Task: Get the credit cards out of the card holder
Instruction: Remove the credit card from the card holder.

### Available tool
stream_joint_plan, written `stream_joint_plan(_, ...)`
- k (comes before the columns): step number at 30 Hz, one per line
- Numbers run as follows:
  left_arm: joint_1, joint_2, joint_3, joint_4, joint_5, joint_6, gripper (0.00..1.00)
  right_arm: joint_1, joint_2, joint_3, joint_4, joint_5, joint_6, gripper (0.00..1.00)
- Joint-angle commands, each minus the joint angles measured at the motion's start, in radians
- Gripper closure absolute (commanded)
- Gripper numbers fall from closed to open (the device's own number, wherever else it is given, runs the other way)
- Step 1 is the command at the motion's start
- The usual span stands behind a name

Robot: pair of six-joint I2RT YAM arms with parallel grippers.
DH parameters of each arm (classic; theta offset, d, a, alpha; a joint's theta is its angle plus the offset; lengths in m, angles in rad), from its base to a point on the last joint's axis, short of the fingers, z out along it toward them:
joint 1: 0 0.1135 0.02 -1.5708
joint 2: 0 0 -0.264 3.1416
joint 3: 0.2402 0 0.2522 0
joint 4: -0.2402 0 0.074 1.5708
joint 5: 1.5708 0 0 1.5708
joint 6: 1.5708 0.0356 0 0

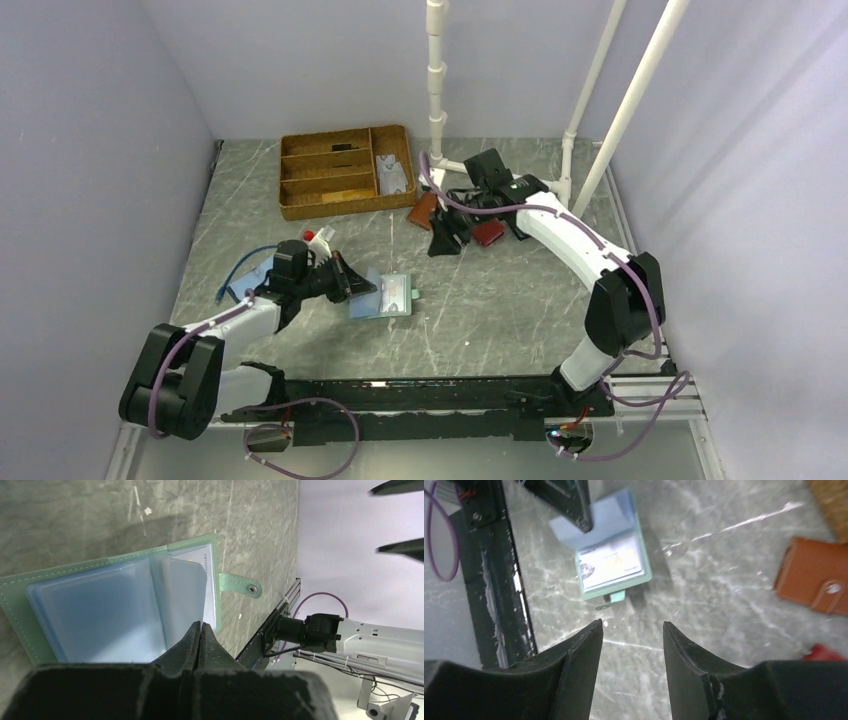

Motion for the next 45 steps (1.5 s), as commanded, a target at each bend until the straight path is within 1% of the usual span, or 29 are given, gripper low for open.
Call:
stream_joint_plan(1, -0.048, 0.012, 0.057, 0.072, -0.024, -0.017, 1.0, -0.033, -0.107, -0.113, 0.041, -0.09, -0.046, 0.48)
stream_joint_plan(6, -0.103, 0.017, 0.088, 0.051, -0.056, -0.012, 1.0, -0.078, -0.129, -0.135, 0.051, -0.148, -0.042, 0.48)
stream_joint_plan(10, -0.125, 0.039, 0.097, 0.068, -0.071, -0.023, 1.0, -0.085, -0.136, -0.153, 0.064, -0.178, -0.042, 0.48)
stream_joint_plan(19, -0.182, 0.103, 0.114, 0.112, -0.092, -0.043, 1.0, -0.086, -0.144, -0.169, 0.079, -0.187, -0.052, 0.48)
stream_joint_plan(24, -0.199, 0.145, 0.136, 0.127, -0.092, -0.039, 1.0, -0.086, -0.158, -0.204, 0.125, -0.203, -0.052, 0.48)
stream_joint_plan(32, -0.207, 0.201, 0.14, 0.156, -0.084, -0.032, 1.0, -0.086, -0.173, -0.253, 0.152, -0.199, -0.134, 0.48)
stream_joint_plan(37, -0.207, 0.238, 0.147, 0.176, -0.074, -0.031, 1.0, -0.088, -0.177, -0.262, 0.117, -0.232, -0.226, 0.46)
stream_joint_plan(42, -0.21, 0.271, 0.14, 0.215, -0.062, -0.041, 1.0, -0.091, -0.169, -0.269, 0.107, -0.236, -0.256, 0.46)
stream_joint_plan(45, -0.21, 0.273, 0.139, 0.211, -0.062, -0.037, 1.0, -0.092, -0.163, -0.268, 0.097, -0.227, -0.274, 0.46)
